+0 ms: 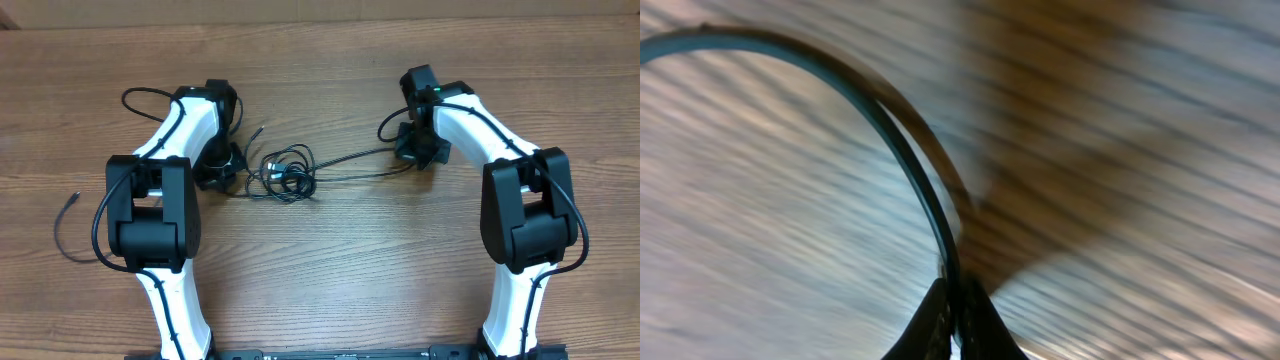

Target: Untangle cables

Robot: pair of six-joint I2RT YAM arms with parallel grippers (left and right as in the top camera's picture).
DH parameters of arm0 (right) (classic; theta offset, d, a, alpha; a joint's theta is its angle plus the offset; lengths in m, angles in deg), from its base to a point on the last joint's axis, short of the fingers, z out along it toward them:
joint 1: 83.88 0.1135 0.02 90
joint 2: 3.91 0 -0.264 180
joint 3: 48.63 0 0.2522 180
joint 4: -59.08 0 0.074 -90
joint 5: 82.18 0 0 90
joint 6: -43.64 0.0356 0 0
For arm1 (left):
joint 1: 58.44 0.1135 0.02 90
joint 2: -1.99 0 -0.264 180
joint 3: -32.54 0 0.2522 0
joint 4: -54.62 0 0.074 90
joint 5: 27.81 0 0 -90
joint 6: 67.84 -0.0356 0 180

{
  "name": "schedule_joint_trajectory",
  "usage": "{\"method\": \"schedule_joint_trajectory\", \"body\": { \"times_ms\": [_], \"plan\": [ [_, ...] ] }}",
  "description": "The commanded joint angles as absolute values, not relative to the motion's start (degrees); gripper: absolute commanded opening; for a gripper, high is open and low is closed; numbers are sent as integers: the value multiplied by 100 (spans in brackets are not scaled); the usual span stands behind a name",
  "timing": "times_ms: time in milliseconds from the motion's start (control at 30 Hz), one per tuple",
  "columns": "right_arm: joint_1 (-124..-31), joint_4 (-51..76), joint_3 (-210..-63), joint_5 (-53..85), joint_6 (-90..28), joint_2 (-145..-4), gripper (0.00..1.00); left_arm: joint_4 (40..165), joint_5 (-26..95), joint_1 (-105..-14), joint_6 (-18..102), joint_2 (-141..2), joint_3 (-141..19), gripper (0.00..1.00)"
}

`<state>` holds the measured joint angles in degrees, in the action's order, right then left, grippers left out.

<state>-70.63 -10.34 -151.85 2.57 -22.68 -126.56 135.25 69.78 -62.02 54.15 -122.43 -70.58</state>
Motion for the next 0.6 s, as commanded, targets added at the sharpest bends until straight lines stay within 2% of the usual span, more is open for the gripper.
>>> {"method": "schedule_joint_trajectory", "body": {
  "times_ms": [0, 567],
  "plan": [
    [-7450, -879, -15198, -635, -2873, -12722, 4, 13674, 8104, -5828, 5176, -12474, -7030, 4],
    [-9015, -669, -15195, -779, -3035, -12728, 4, 13871, 8165, -4709, 5990, -12477, -6899, 4]
  ]
}}
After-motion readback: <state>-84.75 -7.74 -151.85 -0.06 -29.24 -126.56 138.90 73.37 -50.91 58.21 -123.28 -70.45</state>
